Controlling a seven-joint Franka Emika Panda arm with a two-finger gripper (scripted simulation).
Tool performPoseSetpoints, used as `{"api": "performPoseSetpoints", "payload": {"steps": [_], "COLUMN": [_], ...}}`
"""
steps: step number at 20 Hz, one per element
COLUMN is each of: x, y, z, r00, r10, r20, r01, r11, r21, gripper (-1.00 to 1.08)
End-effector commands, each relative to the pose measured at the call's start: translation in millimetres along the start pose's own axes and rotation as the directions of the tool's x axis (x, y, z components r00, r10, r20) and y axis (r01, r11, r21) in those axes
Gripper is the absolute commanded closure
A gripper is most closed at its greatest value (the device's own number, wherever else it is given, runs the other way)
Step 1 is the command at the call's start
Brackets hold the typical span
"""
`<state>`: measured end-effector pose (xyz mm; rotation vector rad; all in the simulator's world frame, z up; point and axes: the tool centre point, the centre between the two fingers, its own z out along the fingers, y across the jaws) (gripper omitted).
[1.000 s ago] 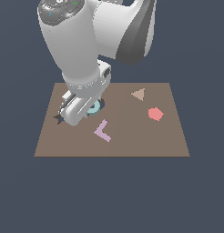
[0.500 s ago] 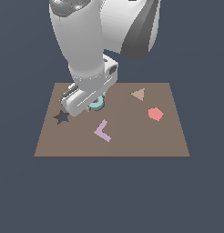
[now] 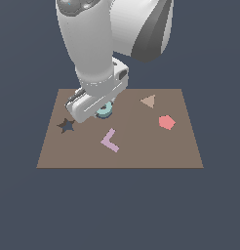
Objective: Insert a designated object into the corresponding slot on a board.
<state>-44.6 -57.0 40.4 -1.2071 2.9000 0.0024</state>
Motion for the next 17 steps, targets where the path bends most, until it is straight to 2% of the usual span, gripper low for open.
{"api": "performPoseSetpoints", "payload": {"steps": [1,7,8,17], "x": [-0.1,0.0,0.0,0.0], "y": [0.0,-0.5,-0.5,-0.5], "z": [0.4,10.0,10.0,10.0], "r00": [1.000,1.000,1.000,1.000], "r10": [0.000,-0.001,-0.001,-0.001], "r20": [0.000,0.000,0.000,0.000], "r01": [0.000,0.001,0.001,0.001], "r11": [1.000,1.000,1.000,1.000], "r21": [0.000,0.001,0.001,0.001], "gripper": [1.08,1.08,-0.92,-0.92]}}
